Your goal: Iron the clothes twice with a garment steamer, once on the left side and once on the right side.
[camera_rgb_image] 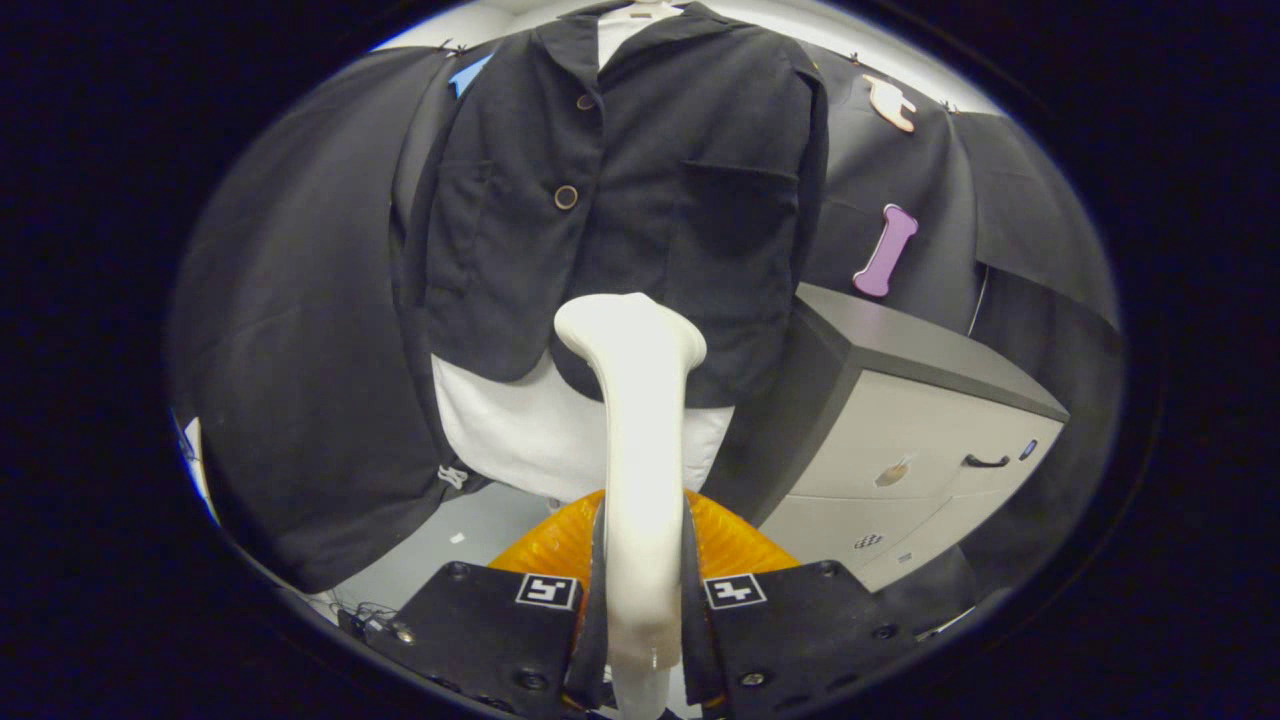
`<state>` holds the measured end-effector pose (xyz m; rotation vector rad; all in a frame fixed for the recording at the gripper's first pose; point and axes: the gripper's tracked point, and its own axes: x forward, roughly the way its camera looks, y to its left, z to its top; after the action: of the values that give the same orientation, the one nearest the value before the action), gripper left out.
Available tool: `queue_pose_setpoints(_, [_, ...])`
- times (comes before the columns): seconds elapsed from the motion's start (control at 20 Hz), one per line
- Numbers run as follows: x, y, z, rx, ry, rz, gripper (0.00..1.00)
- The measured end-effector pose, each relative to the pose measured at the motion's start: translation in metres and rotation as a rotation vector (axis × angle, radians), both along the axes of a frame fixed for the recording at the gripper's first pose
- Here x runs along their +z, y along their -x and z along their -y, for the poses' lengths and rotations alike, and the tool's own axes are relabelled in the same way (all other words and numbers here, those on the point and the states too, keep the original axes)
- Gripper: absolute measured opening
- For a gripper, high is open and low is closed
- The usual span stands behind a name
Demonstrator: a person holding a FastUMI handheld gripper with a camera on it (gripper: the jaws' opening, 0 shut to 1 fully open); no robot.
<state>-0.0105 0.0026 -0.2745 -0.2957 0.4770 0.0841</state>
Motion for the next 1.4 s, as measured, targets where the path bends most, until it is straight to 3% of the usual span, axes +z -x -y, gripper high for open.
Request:
queue_pose_setpoints(0.65, [-0.006,0.007,0.003,0.025,0.015,-0.026,0.33])
queue_pose_setpoints(0.85, [0.042,0.002,-0.023,0.084,-0.043,0.113,0.33])
queue_pose_setpoints(1.2, [0.176,-0.017,-0.090,0.222,-0.181,0.430,0.33])
queue_pose_setpoints(1.4, [0.224,-0.030,-0.124,0.275,-0.188,0.570,0.33])
